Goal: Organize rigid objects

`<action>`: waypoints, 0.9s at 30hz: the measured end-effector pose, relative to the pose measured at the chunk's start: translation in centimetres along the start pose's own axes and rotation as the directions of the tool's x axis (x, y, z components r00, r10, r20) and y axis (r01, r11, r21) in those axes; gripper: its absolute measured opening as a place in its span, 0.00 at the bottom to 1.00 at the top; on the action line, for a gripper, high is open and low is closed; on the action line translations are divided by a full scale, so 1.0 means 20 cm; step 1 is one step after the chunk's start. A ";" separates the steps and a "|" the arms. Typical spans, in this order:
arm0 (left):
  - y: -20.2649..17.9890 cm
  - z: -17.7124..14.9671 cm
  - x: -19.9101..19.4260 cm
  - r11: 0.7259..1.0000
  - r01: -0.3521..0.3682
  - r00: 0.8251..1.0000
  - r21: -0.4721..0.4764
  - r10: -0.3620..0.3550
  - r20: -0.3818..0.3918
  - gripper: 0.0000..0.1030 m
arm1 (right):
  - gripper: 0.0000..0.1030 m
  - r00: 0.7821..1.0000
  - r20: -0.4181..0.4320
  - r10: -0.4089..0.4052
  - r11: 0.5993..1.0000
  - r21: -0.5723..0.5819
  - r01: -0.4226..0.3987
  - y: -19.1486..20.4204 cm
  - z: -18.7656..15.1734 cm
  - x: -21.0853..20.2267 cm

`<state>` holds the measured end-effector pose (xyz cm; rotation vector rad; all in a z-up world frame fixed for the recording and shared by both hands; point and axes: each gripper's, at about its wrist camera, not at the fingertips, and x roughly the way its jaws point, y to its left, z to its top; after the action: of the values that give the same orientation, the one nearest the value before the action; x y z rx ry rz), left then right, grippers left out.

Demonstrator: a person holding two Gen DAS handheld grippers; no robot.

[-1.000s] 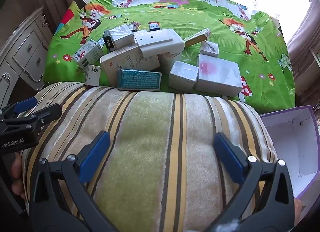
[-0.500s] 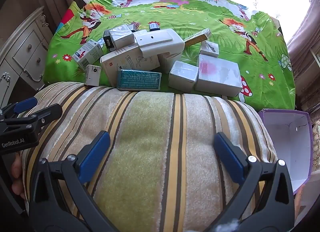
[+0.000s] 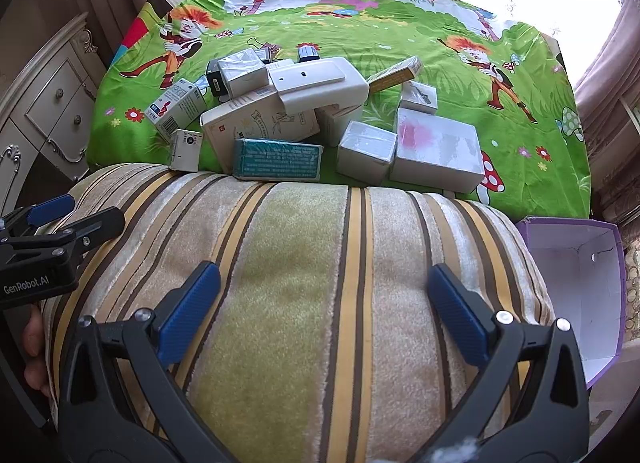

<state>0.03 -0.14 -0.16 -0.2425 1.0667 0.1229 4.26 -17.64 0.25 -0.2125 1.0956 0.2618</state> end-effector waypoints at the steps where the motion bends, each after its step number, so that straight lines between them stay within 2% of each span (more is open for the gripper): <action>1: 0.00 0.00 0.00 1.000 0.002 1.000 -0.001 -0.002 0.000 1.00 | 1.00 1.000 0.001 0.000 1.000 0.001 0.000 0.00 0.00 0.00; 20: 0.02 0.00 -0.01 1.000 0.023 1.000 -0.016 -0.023 0.001 1.00 | 1.00 0.999 0.034 0.002 1.000 0.006 -0.002 0.00 -0.02 -0.01; 24: 0.04 0.00 -0.02 0.998 0.049 0.999 -0.031 -0.049 0.005 1.00 | 1.00 1.000 0.025 -0.009 1.000 -0.002 0.009 0.01 -0.01 0.01; 27: 0.04 0.01 -0.03 0.993 0.111 0.994 -0.032 -0.111 0.013 1.00 | 1.00 1.000 0.023 0.003 1.000 0.005 -0.003 0.00 -0.01 0.00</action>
<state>-0.31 0.76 0.35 -0.3300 1.0385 0.0421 4.22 -17.75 0.13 -0.2030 1.0735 0.2632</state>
